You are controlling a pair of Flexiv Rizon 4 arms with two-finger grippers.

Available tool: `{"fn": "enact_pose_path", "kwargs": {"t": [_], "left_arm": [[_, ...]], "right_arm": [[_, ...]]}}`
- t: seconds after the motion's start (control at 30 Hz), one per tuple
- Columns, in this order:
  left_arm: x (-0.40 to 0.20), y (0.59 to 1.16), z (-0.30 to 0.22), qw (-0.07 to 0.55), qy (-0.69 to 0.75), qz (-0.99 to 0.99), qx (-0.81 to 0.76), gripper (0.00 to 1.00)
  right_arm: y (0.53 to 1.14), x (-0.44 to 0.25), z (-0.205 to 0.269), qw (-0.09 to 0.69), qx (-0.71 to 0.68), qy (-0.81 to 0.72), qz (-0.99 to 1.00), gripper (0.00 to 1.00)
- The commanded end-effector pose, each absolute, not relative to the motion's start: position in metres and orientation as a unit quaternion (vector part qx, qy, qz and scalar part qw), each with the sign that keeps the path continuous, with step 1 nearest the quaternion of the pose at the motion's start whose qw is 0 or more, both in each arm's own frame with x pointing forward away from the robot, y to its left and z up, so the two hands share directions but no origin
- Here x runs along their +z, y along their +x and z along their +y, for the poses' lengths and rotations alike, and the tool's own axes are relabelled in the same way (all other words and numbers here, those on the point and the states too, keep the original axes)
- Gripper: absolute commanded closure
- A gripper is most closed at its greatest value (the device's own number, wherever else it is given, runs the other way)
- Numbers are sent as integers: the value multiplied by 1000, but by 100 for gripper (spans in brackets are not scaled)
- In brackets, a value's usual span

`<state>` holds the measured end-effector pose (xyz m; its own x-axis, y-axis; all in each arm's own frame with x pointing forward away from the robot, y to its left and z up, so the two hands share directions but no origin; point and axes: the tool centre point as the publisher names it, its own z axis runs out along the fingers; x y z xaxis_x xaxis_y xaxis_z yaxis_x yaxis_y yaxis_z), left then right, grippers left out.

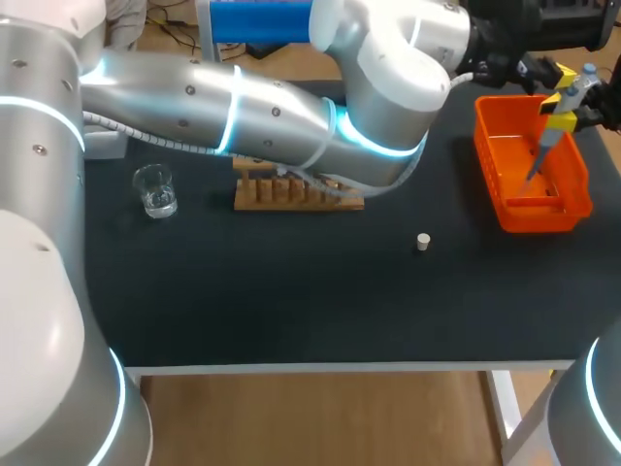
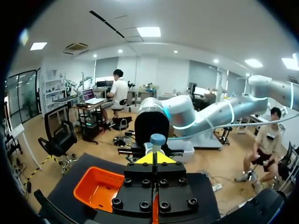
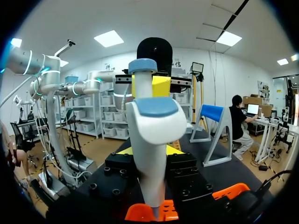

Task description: Invert the test tube, pick up the pipette, mount the tip to pipette, aspirate from beaker and dispense into the tube, eject the tip, return the pipette, and cap with the stopper.

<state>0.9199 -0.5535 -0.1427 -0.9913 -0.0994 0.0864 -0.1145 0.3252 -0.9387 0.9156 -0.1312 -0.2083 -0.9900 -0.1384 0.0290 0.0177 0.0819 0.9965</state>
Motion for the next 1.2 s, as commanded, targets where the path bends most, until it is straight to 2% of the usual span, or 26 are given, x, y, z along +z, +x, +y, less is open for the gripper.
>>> {"fn": "enact_pose_path", "kwargs": {"t": [0.03,0.2,0.63,1.2], "left_arm": [[-152,918,-559,13,65,-853,517,100],[-150,920,-554,2,81,-828,555,100],[-99,920,-545,-44,72,-781,619,100],[-102,917,-548,13,132,-748,650,100]], "right_arm": [[921,-197,-129,61,-675,43,-734,100],[921,-197,-129,61,-675,43,-734,100],[921,-197,-129,61,-675,43,-734,100],[921,-197,-129,61,-675,43,-734,100]]}}
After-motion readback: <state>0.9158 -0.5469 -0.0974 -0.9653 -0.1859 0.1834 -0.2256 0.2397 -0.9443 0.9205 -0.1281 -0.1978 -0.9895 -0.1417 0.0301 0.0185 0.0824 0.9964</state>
